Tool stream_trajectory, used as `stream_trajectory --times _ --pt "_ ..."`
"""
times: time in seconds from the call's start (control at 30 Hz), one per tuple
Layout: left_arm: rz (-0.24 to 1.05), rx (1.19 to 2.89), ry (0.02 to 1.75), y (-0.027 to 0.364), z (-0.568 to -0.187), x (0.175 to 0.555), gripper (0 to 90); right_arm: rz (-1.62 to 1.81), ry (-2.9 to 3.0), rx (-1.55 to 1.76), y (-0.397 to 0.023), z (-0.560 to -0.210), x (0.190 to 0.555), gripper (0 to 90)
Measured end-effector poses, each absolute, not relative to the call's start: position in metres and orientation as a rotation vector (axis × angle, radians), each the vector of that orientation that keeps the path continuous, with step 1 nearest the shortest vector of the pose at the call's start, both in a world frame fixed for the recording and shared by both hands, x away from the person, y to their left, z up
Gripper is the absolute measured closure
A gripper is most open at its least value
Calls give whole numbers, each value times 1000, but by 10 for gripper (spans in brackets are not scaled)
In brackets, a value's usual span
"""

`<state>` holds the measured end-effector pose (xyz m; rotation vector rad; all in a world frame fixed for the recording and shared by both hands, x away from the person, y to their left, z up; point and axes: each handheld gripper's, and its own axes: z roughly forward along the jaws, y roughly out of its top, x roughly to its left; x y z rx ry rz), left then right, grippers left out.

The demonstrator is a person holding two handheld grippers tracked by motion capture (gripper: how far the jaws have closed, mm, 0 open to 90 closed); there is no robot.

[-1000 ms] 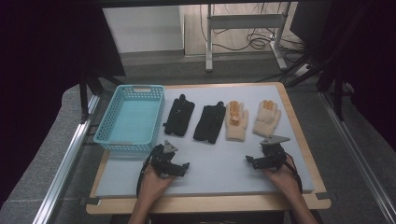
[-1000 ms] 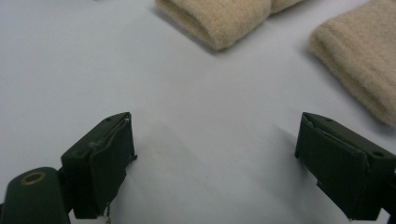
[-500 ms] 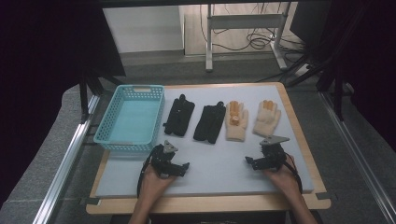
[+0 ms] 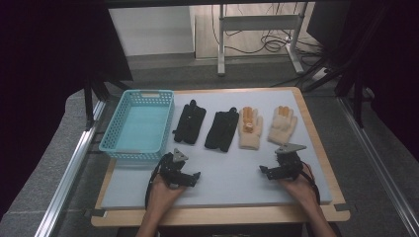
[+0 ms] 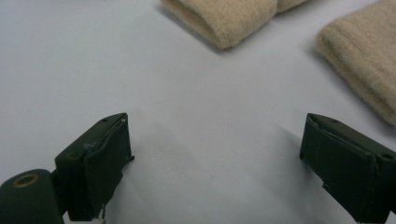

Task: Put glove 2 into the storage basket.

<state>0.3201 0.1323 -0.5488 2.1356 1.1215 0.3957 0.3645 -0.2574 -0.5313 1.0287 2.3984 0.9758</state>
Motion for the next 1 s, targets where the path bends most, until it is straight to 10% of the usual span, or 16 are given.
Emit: stream_trajectory --times 1.0 --pt "397 2133 1122 132 -549 320 23 1082 2452 985 -213 -506 386 197"
